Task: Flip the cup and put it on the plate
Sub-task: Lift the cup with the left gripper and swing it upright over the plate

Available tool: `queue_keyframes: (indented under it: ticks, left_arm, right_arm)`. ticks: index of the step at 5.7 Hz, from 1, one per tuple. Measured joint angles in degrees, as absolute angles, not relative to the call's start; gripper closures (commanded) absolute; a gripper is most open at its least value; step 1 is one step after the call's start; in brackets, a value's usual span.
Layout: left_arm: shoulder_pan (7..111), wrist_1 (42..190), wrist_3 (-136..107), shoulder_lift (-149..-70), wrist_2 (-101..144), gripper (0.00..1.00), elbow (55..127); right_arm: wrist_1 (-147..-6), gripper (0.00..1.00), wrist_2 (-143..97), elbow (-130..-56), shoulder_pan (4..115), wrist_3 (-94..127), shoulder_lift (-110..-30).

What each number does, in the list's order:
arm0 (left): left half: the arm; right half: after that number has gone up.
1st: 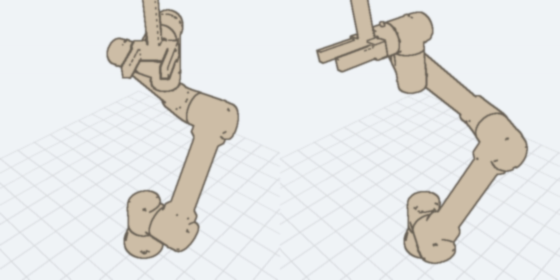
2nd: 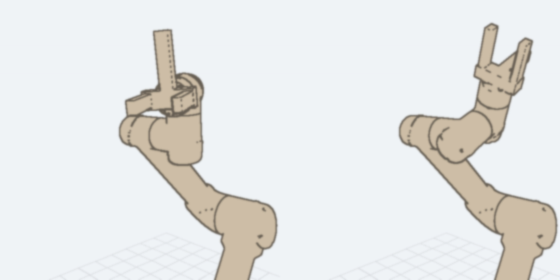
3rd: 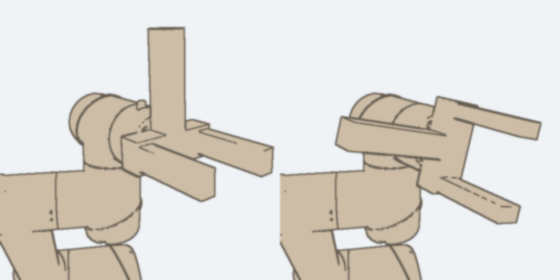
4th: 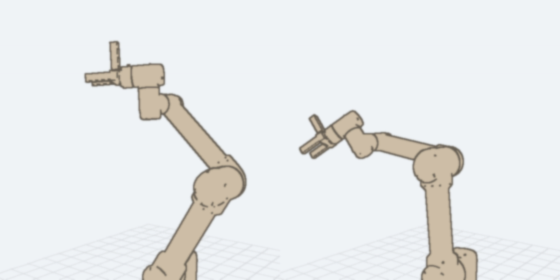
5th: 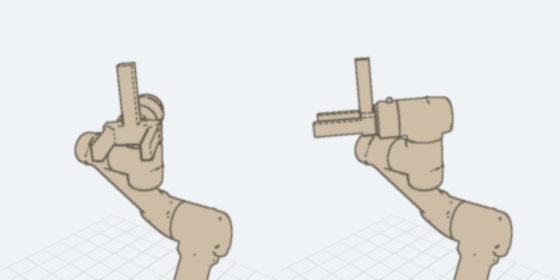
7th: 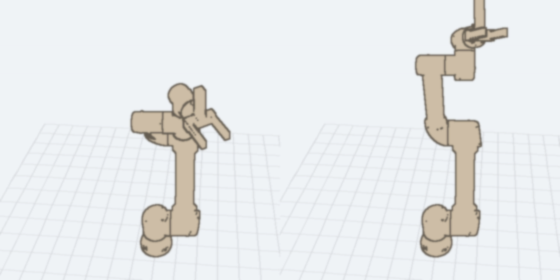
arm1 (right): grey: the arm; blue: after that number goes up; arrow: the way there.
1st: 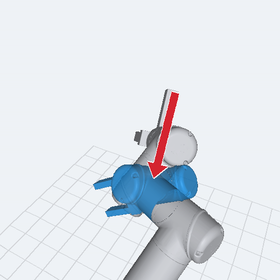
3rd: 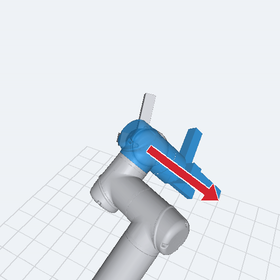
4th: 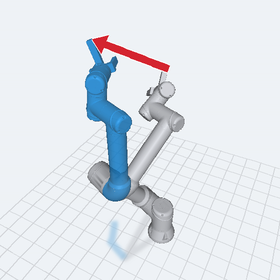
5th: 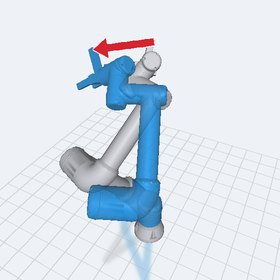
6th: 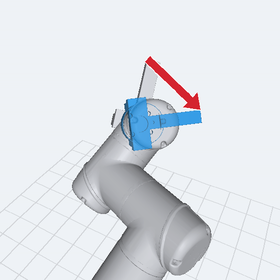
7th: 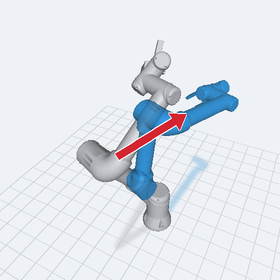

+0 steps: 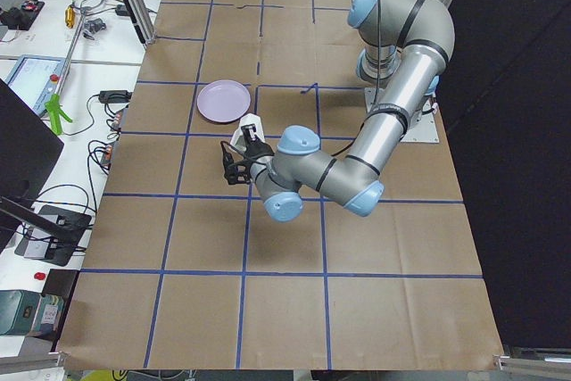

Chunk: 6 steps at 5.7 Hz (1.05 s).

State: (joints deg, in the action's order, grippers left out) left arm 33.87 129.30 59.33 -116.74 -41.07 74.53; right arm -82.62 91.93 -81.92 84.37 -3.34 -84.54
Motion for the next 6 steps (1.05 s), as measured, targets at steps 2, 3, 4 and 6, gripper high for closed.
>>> queue_keyframes:
  ticks: [2, 3, 4, 6]
  left_arm:
    - [42.8, 114.1, 41.8, -111.7, -47.0, 0.99, 74.6]
    - [50.9, 102.1, 31.1, -110.7, -55.3, 0.99, 74.7]
    - [60.2, 91.9, 22.0, -110.5, -64.3, 1.00, 74.7]
    - [77.2, 78.4, 6.9, -110.4, -81.4, 1.00, 75.8]
  right_arm:
    - [-82.6, 0.00, 91.9, -81.9, 84.4, -3.3, -84.6]
    - [-82.6, 0.00, 91.9, -81.9, 84.4, -3.3, -84.6]
    - [-82.6, 0.00, 91.9, -81.9, 84.4, -3.3, -84.6]
    - [-82.6, 0.00, 91.9, -81.9, 84.4, -3.3, -84.6]
